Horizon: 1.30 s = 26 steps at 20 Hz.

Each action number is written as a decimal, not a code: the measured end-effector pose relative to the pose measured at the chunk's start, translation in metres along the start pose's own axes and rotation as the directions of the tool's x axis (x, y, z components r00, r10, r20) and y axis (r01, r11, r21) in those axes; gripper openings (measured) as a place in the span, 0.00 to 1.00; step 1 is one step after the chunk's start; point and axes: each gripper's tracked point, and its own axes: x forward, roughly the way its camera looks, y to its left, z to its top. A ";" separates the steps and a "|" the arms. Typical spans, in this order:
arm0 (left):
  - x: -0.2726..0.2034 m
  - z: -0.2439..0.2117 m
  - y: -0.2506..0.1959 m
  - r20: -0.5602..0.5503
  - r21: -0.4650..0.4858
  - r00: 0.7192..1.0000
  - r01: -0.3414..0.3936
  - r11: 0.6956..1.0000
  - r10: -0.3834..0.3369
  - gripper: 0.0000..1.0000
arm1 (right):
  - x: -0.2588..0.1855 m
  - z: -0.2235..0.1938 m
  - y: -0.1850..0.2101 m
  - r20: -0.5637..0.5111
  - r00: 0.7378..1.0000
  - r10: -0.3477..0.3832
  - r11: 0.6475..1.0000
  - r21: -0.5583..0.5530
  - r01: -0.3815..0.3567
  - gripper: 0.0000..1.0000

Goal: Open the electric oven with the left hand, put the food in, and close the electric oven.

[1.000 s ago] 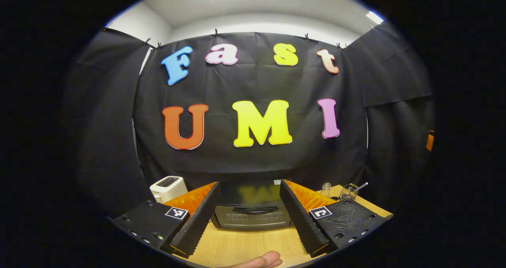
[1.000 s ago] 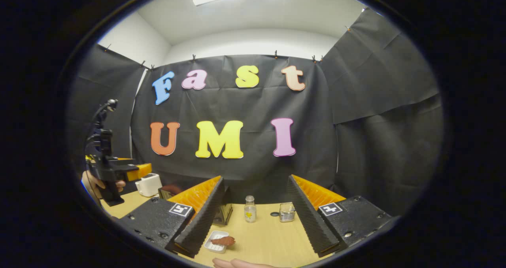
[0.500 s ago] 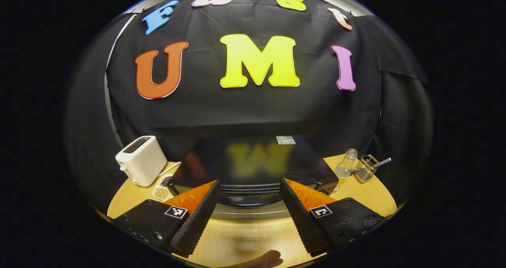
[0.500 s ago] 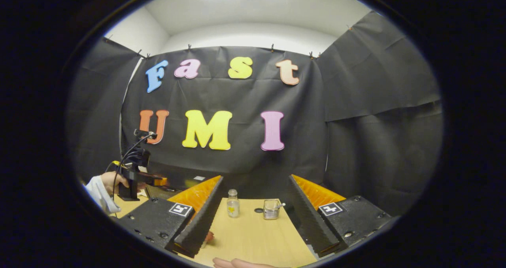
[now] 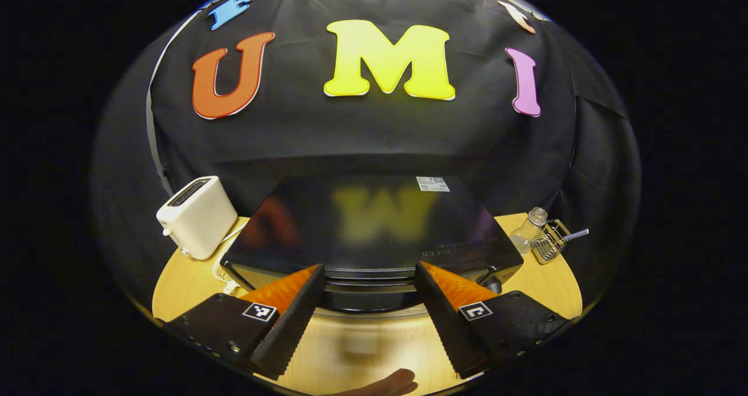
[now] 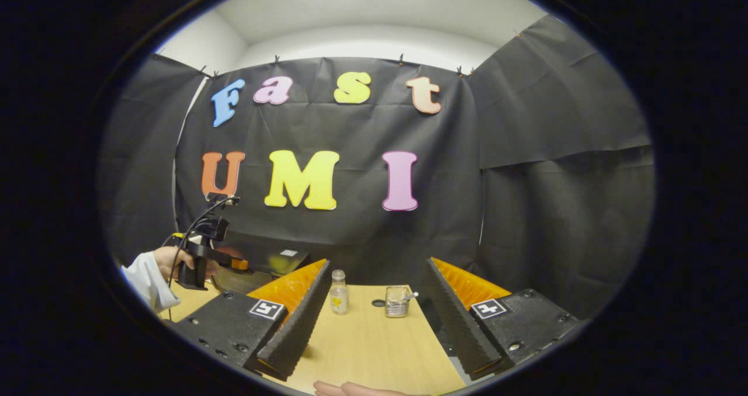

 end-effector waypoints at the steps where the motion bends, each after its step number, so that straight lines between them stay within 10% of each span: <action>1: -0.003 0.000 0.001 0.005 0.016 1.000 -0.001 1.000 0.001 0.97 | 0.000 0.000 -0.001 -0.002 1.000 -0.002 1.000 0.002 0.002 1.00; 26: -0.079 -0.132 -0.006 0.129 0.042 0.992 -0.004 0.999 -0.001 0.97 | -0.016 -0.040 0.014 -0.095 0.995 0.020 0.999 0.028 -0.018 1.00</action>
